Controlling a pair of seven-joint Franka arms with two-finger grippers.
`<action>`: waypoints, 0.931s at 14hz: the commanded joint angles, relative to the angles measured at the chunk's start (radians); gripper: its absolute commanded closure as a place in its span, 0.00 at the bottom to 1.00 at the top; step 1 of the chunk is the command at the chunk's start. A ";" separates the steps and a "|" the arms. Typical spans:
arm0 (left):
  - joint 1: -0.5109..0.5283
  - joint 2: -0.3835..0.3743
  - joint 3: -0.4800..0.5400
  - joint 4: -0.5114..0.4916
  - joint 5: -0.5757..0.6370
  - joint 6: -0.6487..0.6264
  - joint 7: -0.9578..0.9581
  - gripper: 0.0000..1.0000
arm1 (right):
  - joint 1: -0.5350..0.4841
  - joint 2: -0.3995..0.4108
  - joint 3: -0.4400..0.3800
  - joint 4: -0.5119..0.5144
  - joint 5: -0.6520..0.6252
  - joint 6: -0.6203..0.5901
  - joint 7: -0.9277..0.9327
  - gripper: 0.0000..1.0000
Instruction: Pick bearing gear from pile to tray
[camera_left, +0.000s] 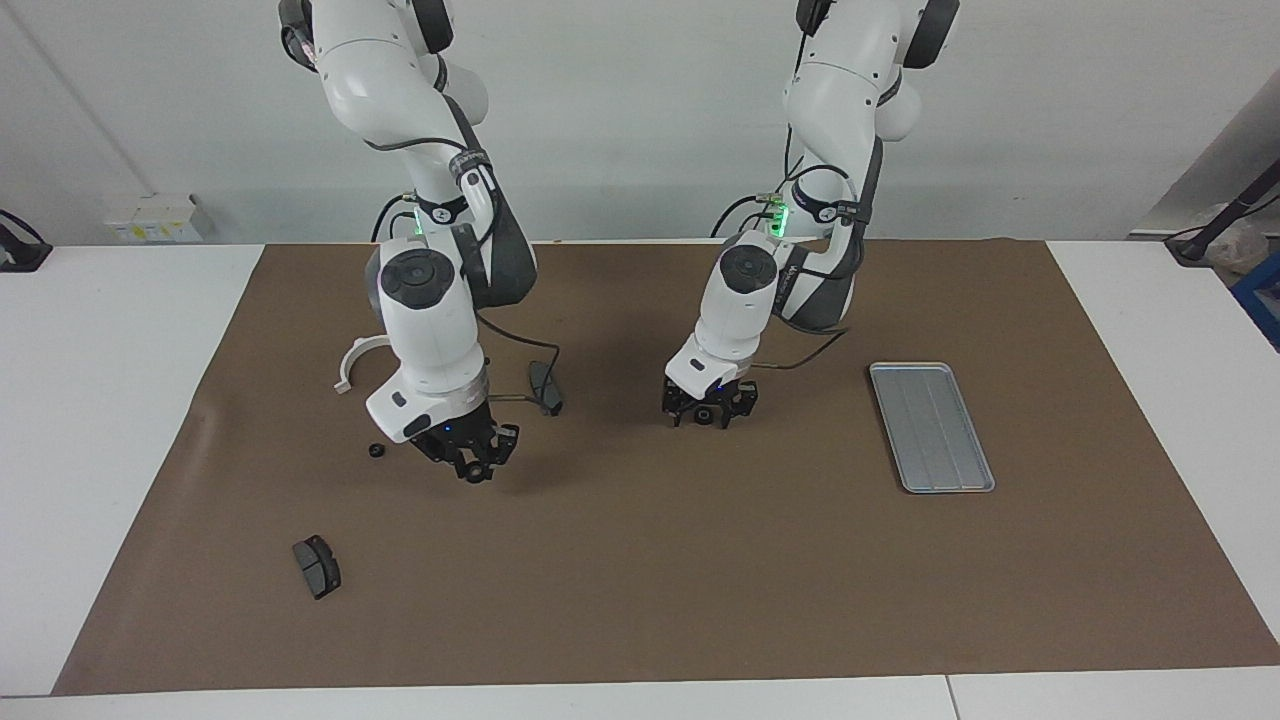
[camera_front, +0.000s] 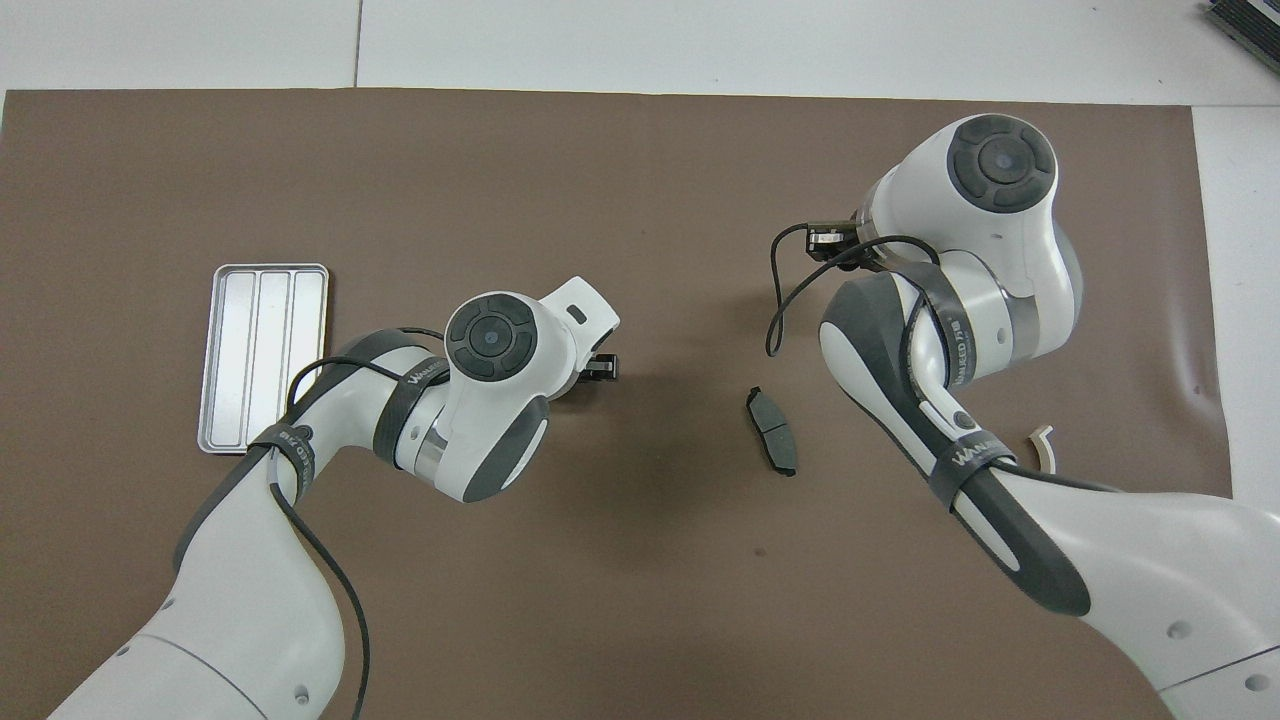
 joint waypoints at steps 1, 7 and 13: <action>-0.025 -0.015 0.013 -0.015 0.010 -0.057 -0.003 0.25 | -0.008 -0.051 0.030 -0.048 0.014 -0.037 0.014 1.00; -0.025 -0.019 0.013 -0.012 0.010 -0.114 -0.003 0.36 | -0.007 -0.056 0.046 -0.048 0.095 -0.040 0.010 1.00; -0.025 -0.021 0.013 -0.012 0.010 -0.114 -0.002 0.65 | 0.013 -0.038 0.050 -0.036 0.097 0.036 0.051 1.00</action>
